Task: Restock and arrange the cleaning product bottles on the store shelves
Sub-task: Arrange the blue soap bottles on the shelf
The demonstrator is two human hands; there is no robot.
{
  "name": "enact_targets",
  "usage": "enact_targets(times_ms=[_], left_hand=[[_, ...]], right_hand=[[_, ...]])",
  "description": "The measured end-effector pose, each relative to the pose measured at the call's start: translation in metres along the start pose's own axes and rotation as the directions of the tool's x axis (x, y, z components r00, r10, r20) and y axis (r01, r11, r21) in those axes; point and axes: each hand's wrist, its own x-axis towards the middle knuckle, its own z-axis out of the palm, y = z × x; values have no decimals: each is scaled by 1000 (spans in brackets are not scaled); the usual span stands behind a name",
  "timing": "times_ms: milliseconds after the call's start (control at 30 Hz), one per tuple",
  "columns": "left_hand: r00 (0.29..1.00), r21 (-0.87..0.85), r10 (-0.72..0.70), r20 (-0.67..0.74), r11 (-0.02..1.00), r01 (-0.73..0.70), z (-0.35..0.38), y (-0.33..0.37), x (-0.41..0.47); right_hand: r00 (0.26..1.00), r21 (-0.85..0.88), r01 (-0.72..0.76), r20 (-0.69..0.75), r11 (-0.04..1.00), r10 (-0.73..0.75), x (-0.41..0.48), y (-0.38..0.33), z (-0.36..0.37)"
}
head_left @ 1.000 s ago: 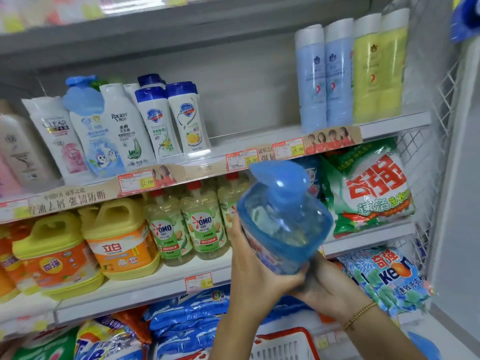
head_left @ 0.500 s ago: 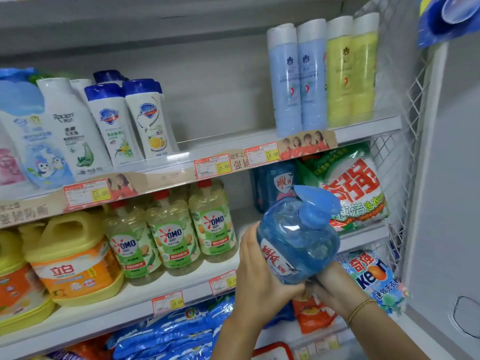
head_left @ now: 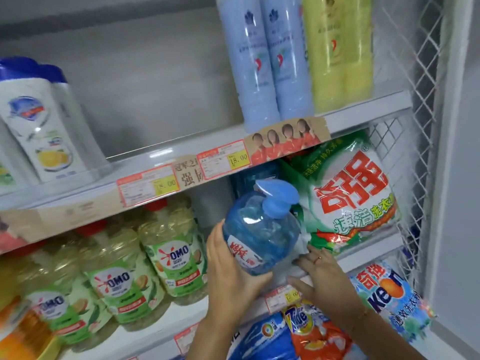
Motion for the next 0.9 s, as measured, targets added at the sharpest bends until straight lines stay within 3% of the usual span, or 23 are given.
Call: enact_targets(times_ms=[200,400,467,567,667,733,800,900], left_hand=[[976,39,-168,-140,984,175,28,4,12],[944,0,-215,-250,975,222,43,15,7],[971,-19,-167,-169,986,166,39,8,8],[997,14,17,78,1000,-18,26,-2,16],[931,158,110,347,972,-174,21,2,37],[880,257,78,469,941,-221,23,7,55],[860,299,20,509,933,-199,27,11,67],[914,274,-46,403,959,-73,30,15,69]], right_hand=[[992,49,45,-123,998,-39,2,4,11],[992,77,54,-115,996,-45,2,6,13],[994,64,49,-99,997,-43,4,7,14],[973,20,71,-221,997,-65,3,11,22],[955,-14,57,-292,998,-59,2,9,21],[945,-36,53,-321,998,-62,3,9,21],[941,-35,76,-328,997,-83,5,10,22],[939,-40,78,-332,996,-87,5,12,24]])
